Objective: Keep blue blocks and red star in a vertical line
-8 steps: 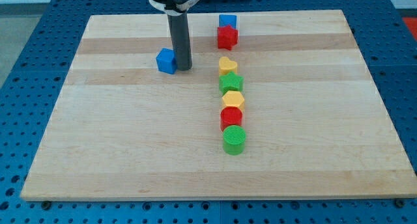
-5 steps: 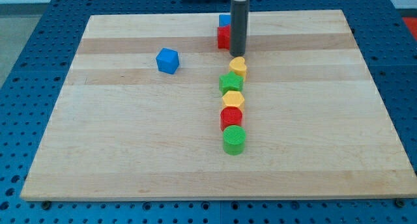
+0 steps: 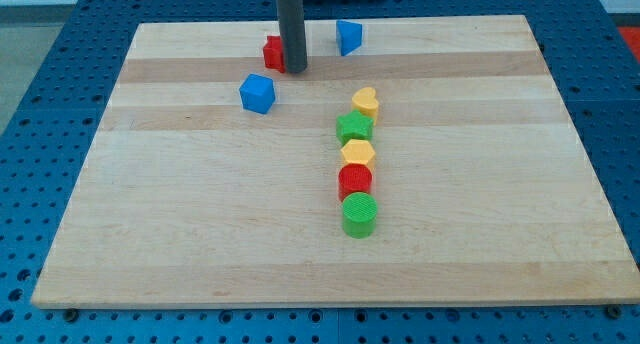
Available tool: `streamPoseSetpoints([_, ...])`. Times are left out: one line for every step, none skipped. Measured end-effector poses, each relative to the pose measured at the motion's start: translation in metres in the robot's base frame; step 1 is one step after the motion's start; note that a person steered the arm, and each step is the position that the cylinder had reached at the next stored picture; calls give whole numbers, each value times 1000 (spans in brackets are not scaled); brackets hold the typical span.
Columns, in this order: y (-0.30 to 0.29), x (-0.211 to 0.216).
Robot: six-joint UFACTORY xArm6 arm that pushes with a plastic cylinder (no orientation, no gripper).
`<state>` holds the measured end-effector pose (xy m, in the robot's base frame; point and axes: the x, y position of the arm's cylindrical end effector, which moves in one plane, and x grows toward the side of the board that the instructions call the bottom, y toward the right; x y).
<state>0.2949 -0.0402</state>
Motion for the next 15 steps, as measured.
streamPoseSetpoints([81,14])
streamPoseSetpoints([89,-23])
streamPoseSetpoints([72,-40])
streamPoseSetpoints([89,-43])
streamPoseSetpoints([108,-60])
streamPoseSetpoints([107,-76])
streamPoseSetpoints([57,-75])
streamPoseSetpoints([0,-75])
streamPoseSetpoints([-13,-75])
streamPoseSetpoints([-15,-70])
streamPoseSetpoints([-40,-57])
streamPoseSetpoints([-61,-51])
streamPoseSetpoints([-52,-24])
streamPoseSetpoints([-49,-23])
streamPoseSetpoints([-90,-15])
